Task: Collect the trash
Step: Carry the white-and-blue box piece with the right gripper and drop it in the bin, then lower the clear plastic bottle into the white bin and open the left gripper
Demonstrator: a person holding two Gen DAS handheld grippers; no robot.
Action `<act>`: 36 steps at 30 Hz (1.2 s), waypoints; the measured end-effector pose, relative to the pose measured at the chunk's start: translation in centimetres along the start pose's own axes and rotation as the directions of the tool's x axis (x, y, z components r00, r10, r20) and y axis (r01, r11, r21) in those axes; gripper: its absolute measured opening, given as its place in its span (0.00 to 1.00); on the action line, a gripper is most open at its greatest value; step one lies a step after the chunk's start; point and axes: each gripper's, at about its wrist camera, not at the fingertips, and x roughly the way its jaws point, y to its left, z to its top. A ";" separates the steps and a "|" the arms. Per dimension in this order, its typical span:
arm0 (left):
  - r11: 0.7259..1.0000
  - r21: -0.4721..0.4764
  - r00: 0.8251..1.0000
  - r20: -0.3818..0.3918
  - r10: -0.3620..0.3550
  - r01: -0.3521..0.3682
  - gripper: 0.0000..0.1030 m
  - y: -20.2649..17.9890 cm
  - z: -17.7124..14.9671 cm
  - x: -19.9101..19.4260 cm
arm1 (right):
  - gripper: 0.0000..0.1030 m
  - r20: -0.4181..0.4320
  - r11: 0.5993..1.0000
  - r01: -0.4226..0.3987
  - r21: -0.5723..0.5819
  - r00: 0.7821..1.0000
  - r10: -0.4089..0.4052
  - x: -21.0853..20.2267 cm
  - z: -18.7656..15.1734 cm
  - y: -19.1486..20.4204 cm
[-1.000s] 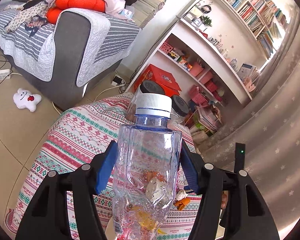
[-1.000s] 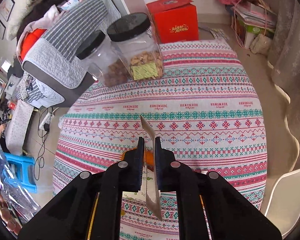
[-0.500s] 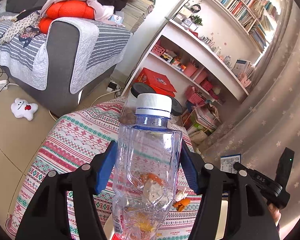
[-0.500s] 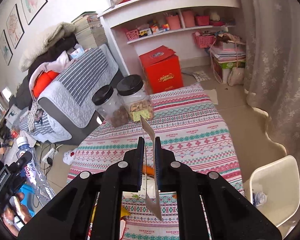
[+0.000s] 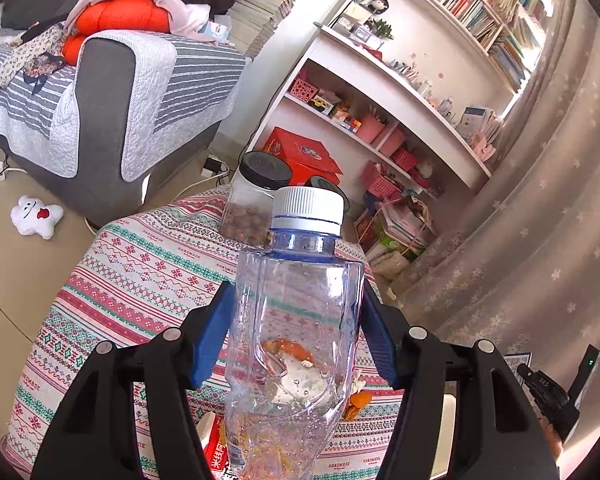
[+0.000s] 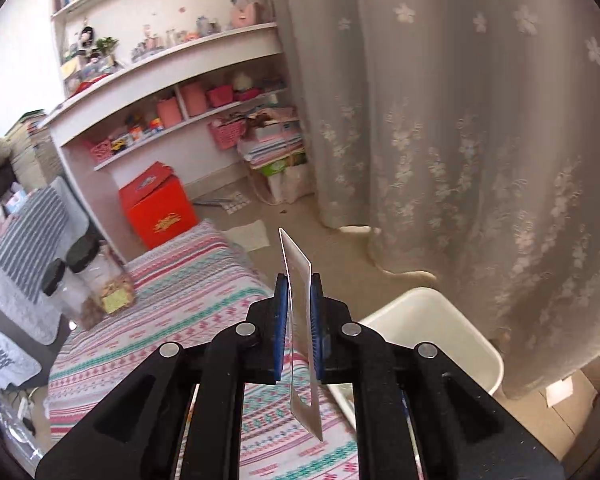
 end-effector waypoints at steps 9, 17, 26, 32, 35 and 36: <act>0.992 0.073 0.993 -0.065 -0.094 0.099 0.59 -6.2 -2.7 2.7 | 0.74 -0.010 0.962 0.253 0.099 0.967 -0.253 1.8 -0.1 -7.1; 0.952 0.117 0.938 -0.240 -0.250 0.284 0.59 -18.6 -8.3 8.4 | 0.89 0.096 0.923 0.343 0.174 0.927 -0.362 0.4 1.5 -10.4; 0.897 0.154 0.857 -0.398 -0.328 0.414 0.59 -30.4 -15.4 12.4 | 0.90 0.035 0.883 0.341 0.323 0.928 -0.371 0.3 2.5 -16.2; 0.888 0.134 0.825 -0.450 -0.342 0.441 0.59 -34.3 -18.3 14.1 | 0.90 0.021 0.853 0.332 0.402 0.928 -0.371 -0.2 2.6 -18.9; 0.896 0.080 0.802 -0.486 -0.347 0.436 0.62 -35.3 -19.2 15.7 | 0.90 0.016 0.847 0.322 0.423 0.932 -0.362 -0.1 2.5 -19.6; 0.899 0.056 0.791 -0.501 -0.351 0.434 0.68 -35.4 -19.4 16.2 | 0.90 0.016 0.847 0.318 0.425 0.933 -0.359 -0.1 2.5 -19.6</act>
